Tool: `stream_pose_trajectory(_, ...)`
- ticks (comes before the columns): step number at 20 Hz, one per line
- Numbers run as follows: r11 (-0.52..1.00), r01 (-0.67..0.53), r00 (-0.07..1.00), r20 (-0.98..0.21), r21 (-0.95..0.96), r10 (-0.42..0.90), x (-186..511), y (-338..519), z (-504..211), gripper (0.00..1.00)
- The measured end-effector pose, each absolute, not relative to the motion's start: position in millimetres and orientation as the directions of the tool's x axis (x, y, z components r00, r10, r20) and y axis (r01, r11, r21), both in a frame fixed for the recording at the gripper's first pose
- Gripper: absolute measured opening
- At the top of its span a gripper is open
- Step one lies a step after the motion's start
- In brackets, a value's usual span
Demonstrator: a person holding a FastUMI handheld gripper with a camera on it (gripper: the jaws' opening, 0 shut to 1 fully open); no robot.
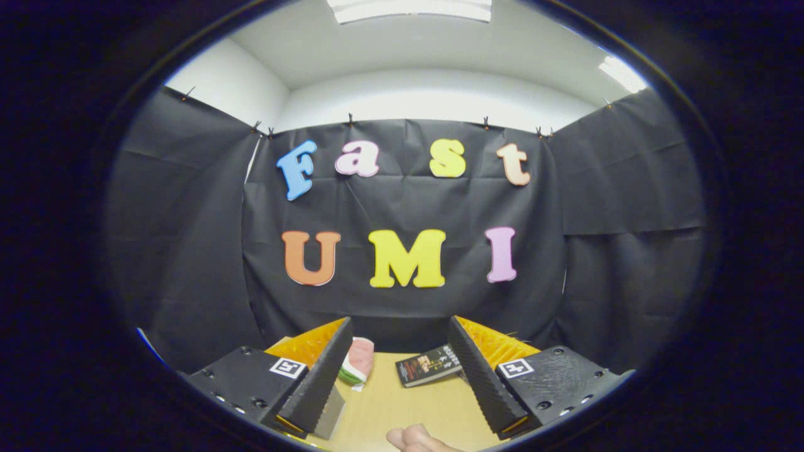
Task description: Open the storage box then place both shoes into the box .Put the left shoe in first, then the right shoe, with the right side of both shoes facing outward in a uniform manner.
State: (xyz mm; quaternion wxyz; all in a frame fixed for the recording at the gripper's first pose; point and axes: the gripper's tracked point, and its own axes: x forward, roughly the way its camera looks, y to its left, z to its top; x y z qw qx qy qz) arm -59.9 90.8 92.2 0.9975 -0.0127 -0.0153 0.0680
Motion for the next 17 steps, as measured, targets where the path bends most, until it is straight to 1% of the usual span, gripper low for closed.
stream_pose_trajectory(3,0.987,-0.160,0.985,0.056,-0.018,0.161,-69,70,93,0.95)
stream_pose_trajectory(9,0.983,-0.168,0.985,0.019,-0.072,0.170,-70,49,80,0.95)
stream_pose_trajectory(17,0.991,-0.122,0.992,0.012,-0.054,0.123,-68,46,77,0.95)
